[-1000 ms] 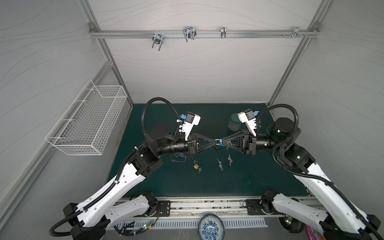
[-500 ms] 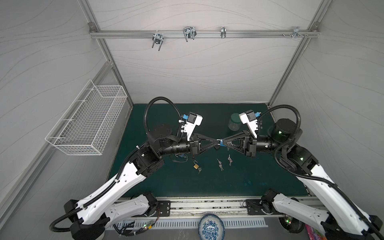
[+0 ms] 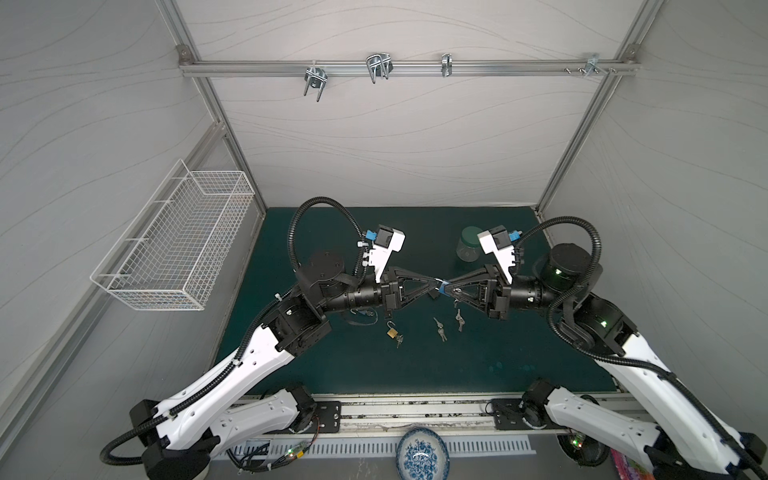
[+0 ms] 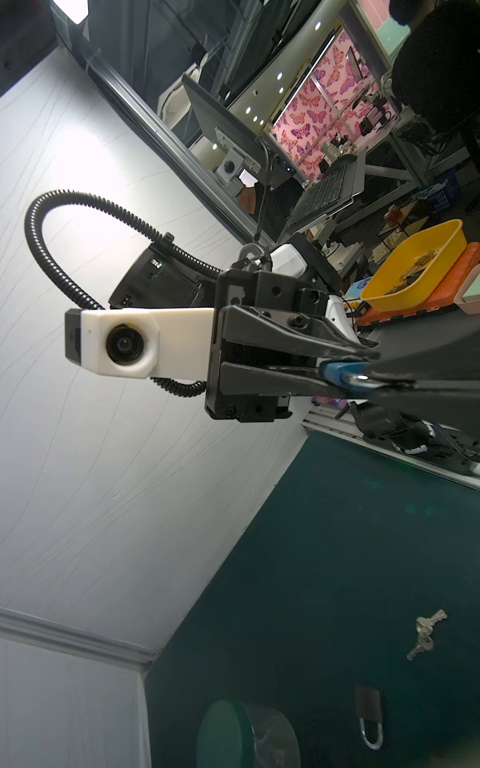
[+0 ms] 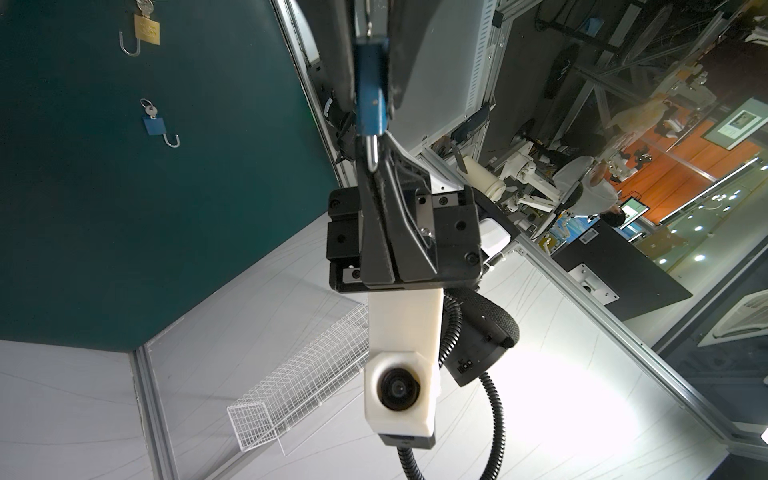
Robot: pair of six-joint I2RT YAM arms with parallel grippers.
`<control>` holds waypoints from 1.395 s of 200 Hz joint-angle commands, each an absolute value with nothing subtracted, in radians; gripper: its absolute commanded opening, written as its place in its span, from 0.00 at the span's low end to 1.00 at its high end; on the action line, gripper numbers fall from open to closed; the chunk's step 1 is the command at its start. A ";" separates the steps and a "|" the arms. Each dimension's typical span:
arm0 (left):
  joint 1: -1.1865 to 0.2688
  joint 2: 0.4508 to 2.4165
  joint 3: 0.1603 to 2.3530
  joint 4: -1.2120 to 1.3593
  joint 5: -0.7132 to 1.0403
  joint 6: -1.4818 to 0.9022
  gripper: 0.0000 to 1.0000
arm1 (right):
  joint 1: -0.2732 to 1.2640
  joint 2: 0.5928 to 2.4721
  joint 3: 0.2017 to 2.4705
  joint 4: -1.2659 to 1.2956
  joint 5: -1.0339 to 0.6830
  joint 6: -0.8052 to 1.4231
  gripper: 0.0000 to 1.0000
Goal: Lock with the key
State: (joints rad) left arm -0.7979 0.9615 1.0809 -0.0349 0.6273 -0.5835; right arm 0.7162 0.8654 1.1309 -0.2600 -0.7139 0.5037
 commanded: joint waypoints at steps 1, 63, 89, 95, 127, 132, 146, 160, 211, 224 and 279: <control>-0.776 0.925 1.105 -0.080 0.702 -0.586 0.00 | 0.687 0.839 1.119 -0.235 -0.681 0.472 0.00; -0.775 0.909 1.084 -0.018 0.648 -0.638 0.00 | 0.687 0.814 1.048 -0.165 -0.680 0.443 0.54; -0.763 0.908 1.077 0.000 0.653 -0.658 0.00 | 0.686 0.783 0.997 -0.141 -0.652 0.390 0.56; -0.763 0.908 1.078 0.002 0.653 -0.658 0.00 | 0.685 0.781 0.987 -0.115 -0.669 0.389 0.57; -0.753 0.911 1.067 0.016 0.657 -0.675 0.00 | 0.687 0.774 0.940 0.001 -0.775 0.354 0.58; -0.752 0.913 1.070 0.019 0.659 -0.677 0.00 | 0.686 0.775 0.935 0.007 -0.782 0.342 0.58; -0.752 0.908 1.069 0.018 0.660 -0.676 0.00 | 0.686 0.770 0.923 0.016 -0.789 0.306 0.57; -0.750 0.908 1.069 0.021 0.661 -0.679 0.00 | 0.687 0.766 0.916 0.023 -0.797 0.276 0.53; -0.745 0.914 1.072 0.020 0.664 -0.683 0.00 | 0.686 0.792 0.919 0.005 -0.864 0.251 0.41; -0.745 0.913 1.074 0.020 0.664 -0.682 0.00 | 0.687 0.796 0.914 0.005 -0.870 0.252 0.37; -0.737 0.917 1.074 0.026 0.663 -0.686 0.00 | 0.686 0.801 0.914 -0.018 -0.851 0.244 0.17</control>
State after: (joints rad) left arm -0.7448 0.9211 1.0576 -0.0429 0.6518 -0.6838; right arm 0.6895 0.8036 0.9146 -0.0246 -0.8398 0.2619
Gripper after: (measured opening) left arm 0.048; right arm 0.207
